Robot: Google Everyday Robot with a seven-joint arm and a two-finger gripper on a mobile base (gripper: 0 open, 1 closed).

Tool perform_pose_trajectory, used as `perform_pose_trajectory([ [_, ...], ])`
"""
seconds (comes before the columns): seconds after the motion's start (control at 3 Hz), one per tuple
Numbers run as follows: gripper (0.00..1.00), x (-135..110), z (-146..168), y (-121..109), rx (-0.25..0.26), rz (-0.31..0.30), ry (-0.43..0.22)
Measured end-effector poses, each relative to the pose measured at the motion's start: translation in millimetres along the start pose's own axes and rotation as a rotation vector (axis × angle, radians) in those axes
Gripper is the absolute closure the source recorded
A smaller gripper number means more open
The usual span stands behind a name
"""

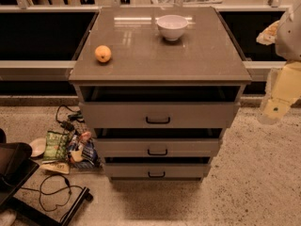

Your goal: Open top drawer

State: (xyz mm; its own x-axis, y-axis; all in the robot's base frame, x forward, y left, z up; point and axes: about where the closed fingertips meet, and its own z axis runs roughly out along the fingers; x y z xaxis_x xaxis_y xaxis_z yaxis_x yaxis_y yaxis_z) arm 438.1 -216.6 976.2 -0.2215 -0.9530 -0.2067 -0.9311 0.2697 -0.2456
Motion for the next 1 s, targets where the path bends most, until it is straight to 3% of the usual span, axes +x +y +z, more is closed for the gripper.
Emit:
perform_pose_trajectory([
  [0.33,0.00,0.0,0.0,0.0,0.000,0.000,0.000],
  [0.67,0.00,2.2,33.0,-2.9,-0.001,-0.043,0.082],
  [1.0,0.00,7.5,84.9,-13.6,-0.019,-0.104,0.128],
])
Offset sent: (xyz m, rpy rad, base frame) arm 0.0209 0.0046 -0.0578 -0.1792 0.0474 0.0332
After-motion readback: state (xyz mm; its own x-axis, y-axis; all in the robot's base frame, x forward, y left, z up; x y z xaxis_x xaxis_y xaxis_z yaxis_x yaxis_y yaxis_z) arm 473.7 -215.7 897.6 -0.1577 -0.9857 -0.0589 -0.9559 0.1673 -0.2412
